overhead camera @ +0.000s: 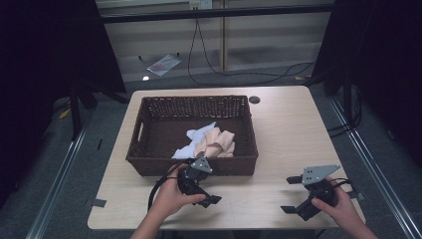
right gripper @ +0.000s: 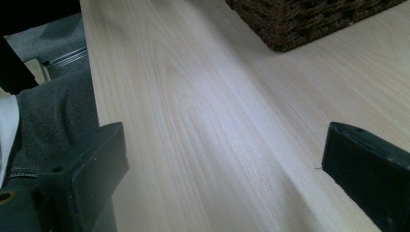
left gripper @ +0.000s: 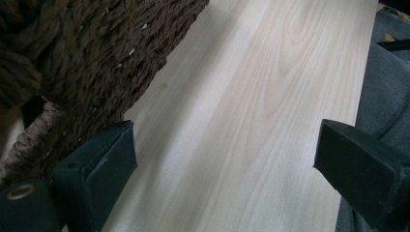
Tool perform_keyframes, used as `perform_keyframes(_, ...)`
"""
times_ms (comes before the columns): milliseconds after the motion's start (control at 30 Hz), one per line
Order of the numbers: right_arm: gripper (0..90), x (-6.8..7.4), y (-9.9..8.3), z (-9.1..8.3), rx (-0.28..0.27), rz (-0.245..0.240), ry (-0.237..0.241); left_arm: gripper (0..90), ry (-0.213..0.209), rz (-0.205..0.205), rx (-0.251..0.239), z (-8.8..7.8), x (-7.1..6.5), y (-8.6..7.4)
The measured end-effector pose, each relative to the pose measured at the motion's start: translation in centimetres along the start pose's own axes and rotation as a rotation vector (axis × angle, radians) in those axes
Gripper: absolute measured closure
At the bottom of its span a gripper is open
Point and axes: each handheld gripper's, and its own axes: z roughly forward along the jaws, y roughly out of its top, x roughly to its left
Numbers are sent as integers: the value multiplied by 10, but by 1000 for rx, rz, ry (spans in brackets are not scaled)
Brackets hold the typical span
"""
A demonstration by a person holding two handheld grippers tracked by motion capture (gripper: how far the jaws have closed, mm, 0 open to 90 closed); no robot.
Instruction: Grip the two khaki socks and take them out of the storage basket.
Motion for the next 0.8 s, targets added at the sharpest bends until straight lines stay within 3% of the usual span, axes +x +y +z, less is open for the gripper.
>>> perform_keyframes(33, 22, 0, 0, 0, -1, 0, 1, 80, 3, -19, -13, 1, -1, 0)
perform_keyframes(67, 22, 0, 0, -1, -6, 3, -2, 79, 4, -3, 7, 0, 0, 1)
perform_keyframes(333, 22, -1, 1, 1, -3, 3, 3, 82, -22, -19, 16, 0, 2, 2)
perform_keyframes(400, 22, -1, 0, 0, -1, 1, 2, 86, -22, -48, 15, 0, 1, 4)
perform_keyframes(567, 22, -1, 0, -1, -4, 0, -2, 90, -16, -46, 40, -3, 0, 6)
perform_keyframes(800, 22, -1, 0, -1, -5, 3, -3, 79, -42, -43, 54, -9, -3, 10)
